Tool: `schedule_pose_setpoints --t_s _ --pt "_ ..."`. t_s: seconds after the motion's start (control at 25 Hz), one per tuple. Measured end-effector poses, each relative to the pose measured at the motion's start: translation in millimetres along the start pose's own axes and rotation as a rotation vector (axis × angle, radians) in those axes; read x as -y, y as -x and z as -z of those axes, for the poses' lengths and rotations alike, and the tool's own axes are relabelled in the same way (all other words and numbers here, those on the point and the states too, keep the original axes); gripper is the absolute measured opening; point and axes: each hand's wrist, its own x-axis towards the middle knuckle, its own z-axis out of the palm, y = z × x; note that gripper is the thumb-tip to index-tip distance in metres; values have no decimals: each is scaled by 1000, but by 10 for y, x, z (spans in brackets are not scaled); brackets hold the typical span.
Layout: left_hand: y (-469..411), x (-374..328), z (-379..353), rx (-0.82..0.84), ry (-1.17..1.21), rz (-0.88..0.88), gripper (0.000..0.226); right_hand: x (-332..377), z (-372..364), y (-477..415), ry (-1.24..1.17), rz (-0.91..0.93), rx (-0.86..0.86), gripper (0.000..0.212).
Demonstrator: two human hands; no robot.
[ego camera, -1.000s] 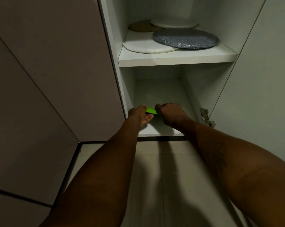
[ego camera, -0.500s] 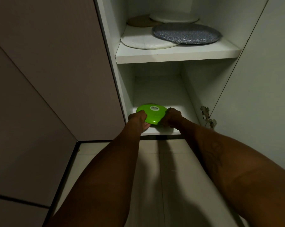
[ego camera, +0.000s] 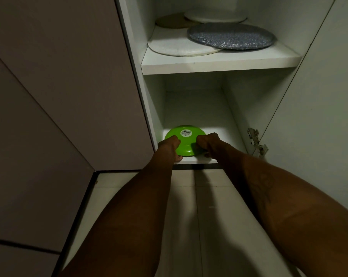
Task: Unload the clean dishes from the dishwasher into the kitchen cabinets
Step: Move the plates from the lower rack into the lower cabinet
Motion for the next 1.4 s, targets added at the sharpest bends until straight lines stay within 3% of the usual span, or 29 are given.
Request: schedule_pose_setpoints --t_s 0.16,0.88,1.04,1.2,1.32,1.4 --pt "-8 -45 -14 16 -41 38 55 -4 -8 -18 -5 -7 0 56" --pt "235 -159 -32 85 11 44 52 39 -109 -47 3 -20 59 75" --pt "248 -166 -26 70 15 50 50 62 -107 -14 78 -4 134 60" --pt "310 -203 -16 42 4 67 45 25 -75 21 -101 -21 303 50" --pt "379 -251 10 20 -24 100 45 41 -93 61 -69 -8 275 46" --pt "443 -253 27 31 -53 77 48 67 -121 100 46 17 168 43"
